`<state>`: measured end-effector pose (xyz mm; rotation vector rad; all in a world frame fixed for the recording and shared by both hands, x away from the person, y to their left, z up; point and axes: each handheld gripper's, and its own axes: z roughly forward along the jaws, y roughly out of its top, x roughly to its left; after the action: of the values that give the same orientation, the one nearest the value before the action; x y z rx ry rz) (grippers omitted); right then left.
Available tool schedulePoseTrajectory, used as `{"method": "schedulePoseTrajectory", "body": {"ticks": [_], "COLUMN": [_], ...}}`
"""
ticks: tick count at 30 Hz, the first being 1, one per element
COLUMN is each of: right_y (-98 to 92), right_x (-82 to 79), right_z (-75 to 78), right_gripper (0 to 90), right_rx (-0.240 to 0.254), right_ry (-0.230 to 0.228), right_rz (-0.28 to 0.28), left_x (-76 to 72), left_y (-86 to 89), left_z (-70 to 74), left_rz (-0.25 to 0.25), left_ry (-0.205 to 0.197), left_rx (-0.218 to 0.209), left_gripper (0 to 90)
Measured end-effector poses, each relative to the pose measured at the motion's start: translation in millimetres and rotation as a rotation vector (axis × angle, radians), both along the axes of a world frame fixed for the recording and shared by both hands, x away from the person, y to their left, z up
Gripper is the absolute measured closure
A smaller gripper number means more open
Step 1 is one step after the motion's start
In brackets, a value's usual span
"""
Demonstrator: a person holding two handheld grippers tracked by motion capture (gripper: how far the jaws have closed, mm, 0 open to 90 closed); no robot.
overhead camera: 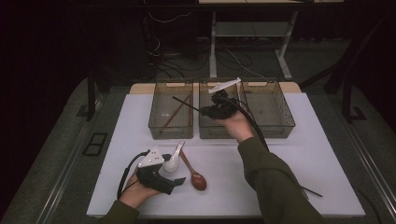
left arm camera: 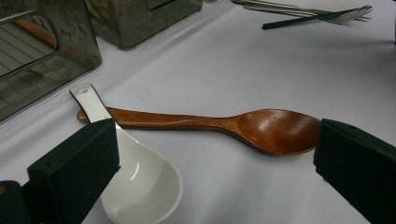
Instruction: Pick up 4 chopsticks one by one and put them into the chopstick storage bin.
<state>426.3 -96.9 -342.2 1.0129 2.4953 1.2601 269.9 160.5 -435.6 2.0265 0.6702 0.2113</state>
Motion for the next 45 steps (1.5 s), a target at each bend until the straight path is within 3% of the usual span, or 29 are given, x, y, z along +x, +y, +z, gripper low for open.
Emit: {"method": "schedulePoseTrajectory", "body": {"ticks": [14,24,29,31,45], "right_y": [48.2,78.2,82.7,83.0,76.1], "right_x": [37.3,53.7,56.2,55.9,50.7], "right_z": [-12.3,-23.9,-28.1,-28.3,-18.1], "right_gripper": [85.1,85.0,84.2,75.2,60.4], "right_rx": [-0.053,-0.097,-0.098,-0.084,-0.051], "right_ry": [0.031,0.058,0.065,0.061,0.040], "right_rz": [-0.041,-0.061,-0.066,-0.066,-0.031], "left_x": [-1.2,-1.2,-1.4,-1.3,-1.9], "left_y": [-1.0,-1.5,-2.1,-2.2,-3.6], "left_z": [0.8,1.1,1.5,1.6,1.7], "left_rz": [-0.013,-0.022,-0.028,-0.029,-0.029], "left_ry": [-0.006,-0.004,-0.005,-0.006,-0.007], "left_rx": [0.002,-0.006,-0.003,-0.001,-0.003], "left_gripper": [0.0,0.0,0.0,0.0,0.0]}}
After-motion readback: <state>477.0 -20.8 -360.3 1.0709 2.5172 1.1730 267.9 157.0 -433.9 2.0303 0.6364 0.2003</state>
